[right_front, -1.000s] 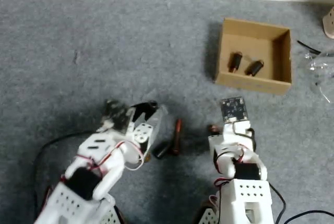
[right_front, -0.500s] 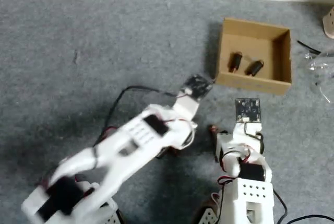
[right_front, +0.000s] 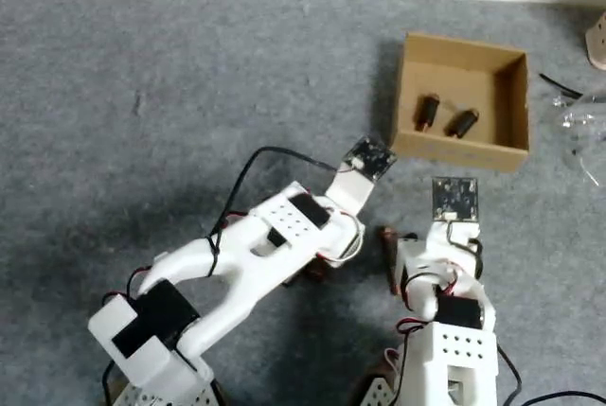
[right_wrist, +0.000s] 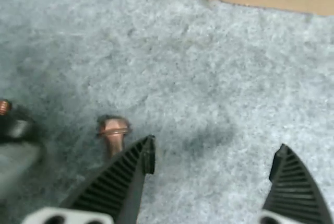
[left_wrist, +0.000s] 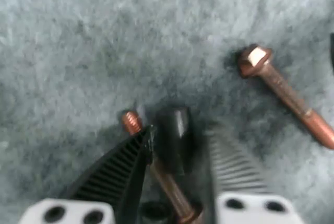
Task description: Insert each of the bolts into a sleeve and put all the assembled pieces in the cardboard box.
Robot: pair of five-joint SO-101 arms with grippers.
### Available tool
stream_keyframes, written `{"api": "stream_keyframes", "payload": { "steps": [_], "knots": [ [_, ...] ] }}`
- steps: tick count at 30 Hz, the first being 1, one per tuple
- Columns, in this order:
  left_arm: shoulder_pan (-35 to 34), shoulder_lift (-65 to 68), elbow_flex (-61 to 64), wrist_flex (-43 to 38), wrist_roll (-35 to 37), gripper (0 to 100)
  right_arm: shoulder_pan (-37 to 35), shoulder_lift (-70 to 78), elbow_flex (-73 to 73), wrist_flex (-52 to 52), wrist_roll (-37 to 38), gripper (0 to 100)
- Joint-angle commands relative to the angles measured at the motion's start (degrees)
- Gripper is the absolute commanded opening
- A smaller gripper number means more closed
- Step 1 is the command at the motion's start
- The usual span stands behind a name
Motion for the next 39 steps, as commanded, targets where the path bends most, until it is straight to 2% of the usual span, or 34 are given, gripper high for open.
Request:
{"api": "stream_keyframes", "payload": {
  "steps": [1,3,8,12,16,24,25,27,33,36,39],
  "knots": [
    [0.7,-1.2,-2.5,3.2,0.9,33,0.7,-0.7,-0.7,-1.7,-0.7,32.2],
    [0.5,-1.3,-3.2,3.7,3.3,32,0.7,-0.7,-0.7,-1.7,-0.7,32.2],
    [-0.8,-8.1,-4.1,9.4,3.9,27,0.7,-0.7,-0.7,-1.7,-0.7,32.2],
    [-7.0,-21.1,-3.6,14.6,3.9,23,0.6,-0.7,-0.7,-1.7,-0.7,32.2],
    [-12.4,-32.9,2.5,16.0,4.0,19,0.4,-0.7,-0.6,-1.7,-0.7,32.2],
    [-14.2,-46.5,14.0,15.9,4.0,3,0.3,-0.7,-0.6,-1.7,-0.6,32.2],
    [-15.4,-47.3,14.8,15.2,4.0,0,0.3,-0.7,-0.6,-1.7,-0.6,32.2],
    [-19.7,-48.7,17.2,12.9,4.0,2,0.3,-0.7,-0.6,-1.7,-0.6,32.2],
    [-37.0,-51.2,25.6,2.1,3.9,1,0.2,-0.5,-0.6,-1.4,-0.7,32.2],
    [-42.0,-51.4,29.2,-0.8,3.6,1,0.2,-0.7,-1.1,3.0,-0.7,32.1],
    [-45.3,-51.3,33.1,-6.6,3.6,1,-1.9,-0.4,-4.1,5.5,-5.9,32.1]
  ]
}}
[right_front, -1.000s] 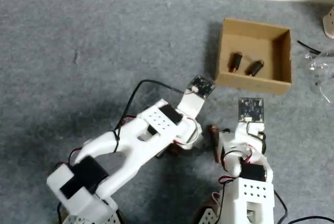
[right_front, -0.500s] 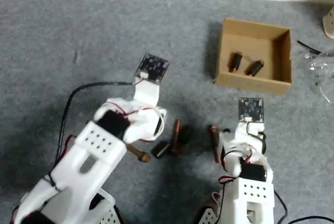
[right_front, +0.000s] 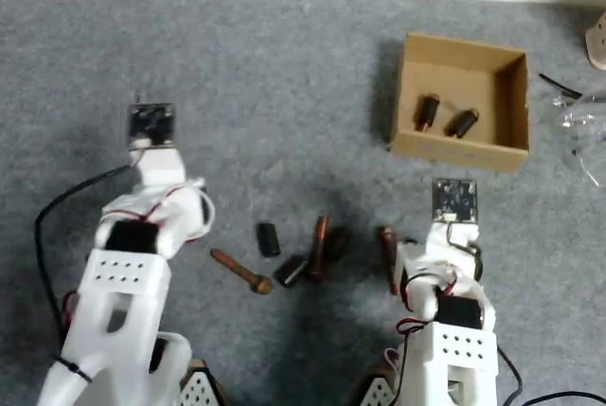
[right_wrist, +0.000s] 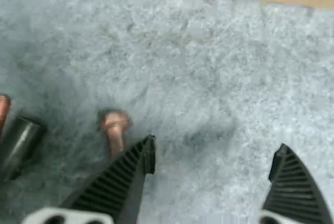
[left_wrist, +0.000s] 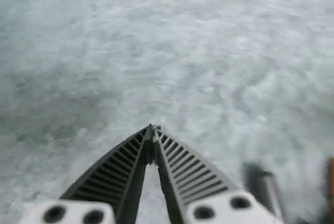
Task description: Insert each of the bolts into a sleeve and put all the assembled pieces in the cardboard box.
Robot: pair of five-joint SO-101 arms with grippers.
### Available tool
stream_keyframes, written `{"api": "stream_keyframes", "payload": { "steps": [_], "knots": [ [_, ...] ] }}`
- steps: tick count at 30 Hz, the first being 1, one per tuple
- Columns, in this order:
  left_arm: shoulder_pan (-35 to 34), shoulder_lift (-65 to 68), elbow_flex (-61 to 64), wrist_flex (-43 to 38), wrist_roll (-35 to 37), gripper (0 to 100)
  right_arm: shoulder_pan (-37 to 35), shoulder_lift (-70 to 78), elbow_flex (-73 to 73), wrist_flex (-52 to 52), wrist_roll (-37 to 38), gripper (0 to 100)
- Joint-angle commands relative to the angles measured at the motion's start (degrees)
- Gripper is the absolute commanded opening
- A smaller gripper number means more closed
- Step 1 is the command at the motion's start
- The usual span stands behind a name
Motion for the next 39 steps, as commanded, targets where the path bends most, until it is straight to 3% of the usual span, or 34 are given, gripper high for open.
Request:
{"api": "stream_keyframes", "payload": {
  "steps": [1,4,9,19,23,29,35,39],
  "knots": [
    [-5.3,-1.7,4.1,-9.7,0.0,1,-2.9,-0.4,-5.2,3.8,-6.0,32.1],
    [-6.0,-1.9,5.9,-13.9,0.0,1,-9.3,-0.2,-9.2,6.8,-9.5,30.6],
    [-5.8,-1.8,6.3,-14.1,0.0,1,-20.1,-0.2,-10.9,4.6,-9.8,21.3],
    [-5.8,-1.5,6.1,-14.7,-0.1,1,-29.2,-0.1,-13.1,1.5,-13.3,21.2],
    [-6.1,-1.5,6.5,-16.1,-0.1,1,-31.9,2.5,-14.1,0.4,-15.2,21.2],
    [-5.8,-1.5,6.5,-16.2,-0.1,1,-32.3,20.8,-22.1,0.7,-16.4,21.2],
    [-5.8,-1.5,6.5,-16.2,-0.1,1,-32.6,35.3,-28.1,0.6,-23.7,21.1],
    [-5.8,-1.5,6.5,-16.2,-0.1,1,-32.7,41.3,-29.7,3.9,-34.4,21.1]
  ]
}}
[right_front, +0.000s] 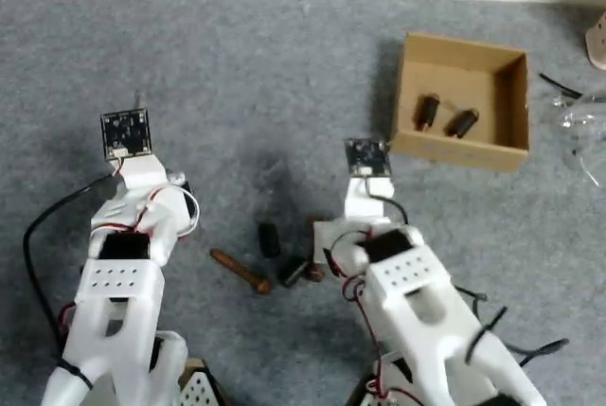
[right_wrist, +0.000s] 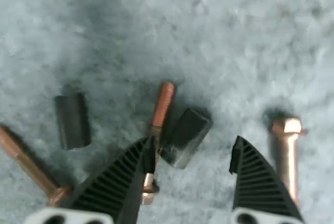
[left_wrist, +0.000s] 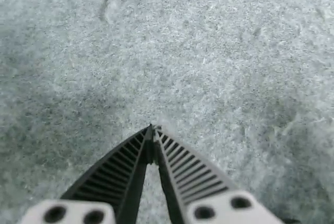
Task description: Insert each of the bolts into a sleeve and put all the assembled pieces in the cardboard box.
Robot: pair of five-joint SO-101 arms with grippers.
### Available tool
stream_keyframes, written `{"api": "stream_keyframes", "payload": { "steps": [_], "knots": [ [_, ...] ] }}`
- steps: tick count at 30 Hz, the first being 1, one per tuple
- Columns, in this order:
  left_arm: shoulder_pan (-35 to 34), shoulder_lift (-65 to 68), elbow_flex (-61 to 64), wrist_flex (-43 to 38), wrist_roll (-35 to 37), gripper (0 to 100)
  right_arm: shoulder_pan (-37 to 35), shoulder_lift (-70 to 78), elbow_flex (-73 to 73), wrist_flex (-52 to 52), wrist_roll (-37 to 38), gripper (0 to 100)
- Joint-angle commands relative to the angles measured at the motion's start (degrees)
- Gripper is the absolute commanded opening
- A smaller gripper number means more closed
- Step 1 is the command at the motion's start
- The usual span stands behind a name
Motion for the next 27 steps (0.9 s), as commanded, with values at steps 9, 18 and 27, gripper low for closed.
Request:
{"api": "stream_keyframes", "payload": {
  "steps": [9,18,27],
  "knots": [
    [-0.5,-1.3,-0.2,-1.3,-0.1,1,-0.5,12.4,-4.5,1.9,-9.9,21.1],
    [-0.5,-1.3,-0.2,-1.2,-0.1,1,-0.3,19.7,-4.7,-3.6,-9.6,21.0],
    [0.2,-1.5,0.7,-1.4,-0.1,1,3.1,14.5,-6.7,-3.6,4.1,21.0]
  ]
}}
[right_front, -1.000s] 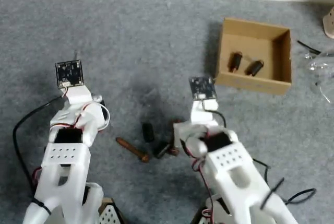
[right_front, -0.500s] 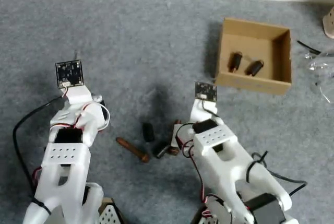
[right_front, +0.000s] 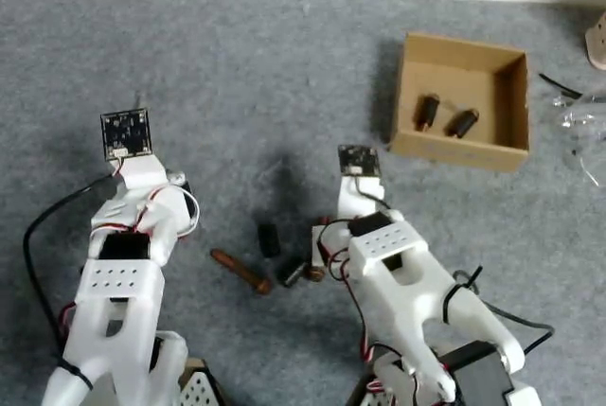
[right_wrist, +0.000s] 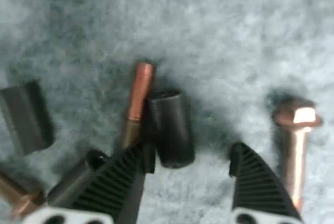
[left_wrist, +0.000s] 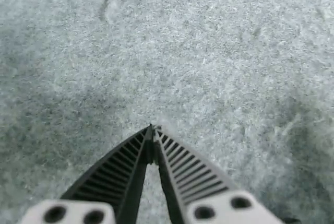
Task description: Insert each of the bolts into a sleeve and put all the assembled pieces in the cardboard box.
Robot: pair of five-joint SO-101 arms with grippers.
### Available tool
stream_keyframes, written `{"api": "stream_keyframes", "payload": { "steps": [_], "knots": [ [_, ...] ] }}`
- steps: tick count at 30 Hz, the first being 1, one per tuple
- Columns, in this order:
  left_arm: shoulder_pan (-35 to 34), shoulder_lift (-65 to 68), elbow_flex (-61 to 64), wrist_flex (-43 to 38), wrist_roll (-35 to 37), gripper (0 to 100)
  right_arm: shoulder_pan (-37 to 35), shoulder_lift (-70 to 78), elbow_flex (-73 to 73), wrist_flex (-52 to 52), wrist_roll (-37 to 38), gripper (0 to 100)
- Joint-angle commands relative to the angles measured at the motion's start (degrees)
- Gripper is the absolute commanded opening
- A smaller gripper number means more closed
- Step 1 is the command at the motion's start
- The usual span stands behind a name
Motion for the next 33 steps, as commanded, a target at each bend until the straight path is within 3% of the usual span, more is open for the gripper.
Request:
{"api": "stream_keyframes", "payload": {
  "steps": [1,7,17,24,33],
  "knots": [
    [0.2,-1.5,0.4,-1.4,0.0,1,2.2,-1.2,-2.0,-2.8,3.4,21.0],
    [0.5,-1.5,0.5,-1.5,-0.1,1,2.2,0.2,-2.2,-2.8,11.6,21.0],
    [2.7,-1.5,0.7,-1.5,-2.4,1,1.7,-2.2,-2.3,-4.4,12.0,21.0],
    [2.3,-1.5,0.7,-1.5,-2.4,1,1.7,-2.1,-2.2,-10.0,17.6,21.0],
    [2.3,-1.6,0.7,-1.5,-2.4,1,-0.9,-2.0,-1.8,-5.3,17.5,21.0]
  ]
}}
